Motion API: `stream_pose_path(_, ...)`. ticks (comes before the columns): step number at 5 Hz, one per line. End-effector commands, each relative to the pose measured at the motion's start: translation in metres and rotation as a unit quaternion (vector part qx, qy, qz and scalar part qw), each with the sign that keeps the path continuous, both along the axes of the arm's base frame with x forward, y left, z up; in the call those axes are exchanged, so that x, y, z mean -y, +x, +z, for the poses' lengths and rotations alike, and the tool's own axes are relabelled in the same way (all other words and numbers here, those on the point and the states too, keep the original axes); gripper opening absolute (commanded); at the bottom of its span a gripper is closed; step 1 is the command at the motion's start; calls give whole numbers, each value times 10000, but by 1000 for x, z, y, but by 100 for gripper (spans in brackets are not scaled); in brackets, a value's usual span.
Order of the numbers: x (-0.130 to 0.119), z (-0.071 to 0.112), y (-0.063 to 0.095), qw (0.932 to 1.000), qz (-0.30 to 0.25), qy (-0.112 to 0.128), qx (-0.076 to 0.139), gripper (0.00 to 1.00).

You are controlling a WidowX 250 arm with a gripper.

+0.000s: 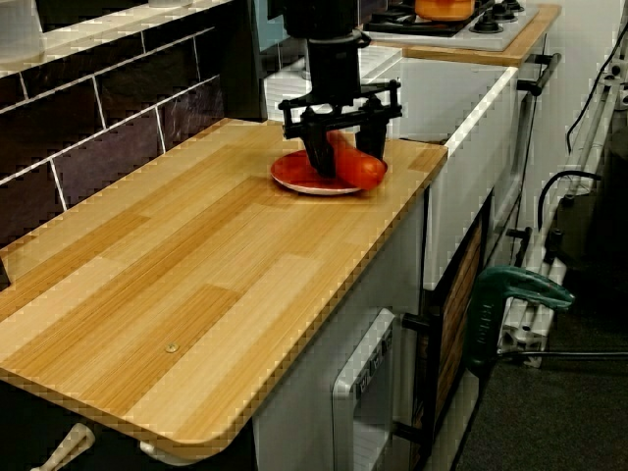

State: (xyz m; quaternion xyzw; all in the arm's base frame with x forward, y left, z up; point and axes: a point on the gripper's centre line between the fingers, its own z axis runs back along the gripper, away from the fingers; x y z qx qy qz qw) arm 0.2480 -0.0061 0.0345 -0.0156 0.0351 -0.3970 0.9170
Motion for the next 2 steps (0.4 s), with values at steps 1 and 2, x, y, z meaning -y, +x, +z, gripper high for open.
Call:
stream_pose_path(1, -24, 20, -3, 9997, 67, -114, 193, 0)
stream_pose_path(2, -41, 44, 5, 9989, 202, -349, 230, 0)
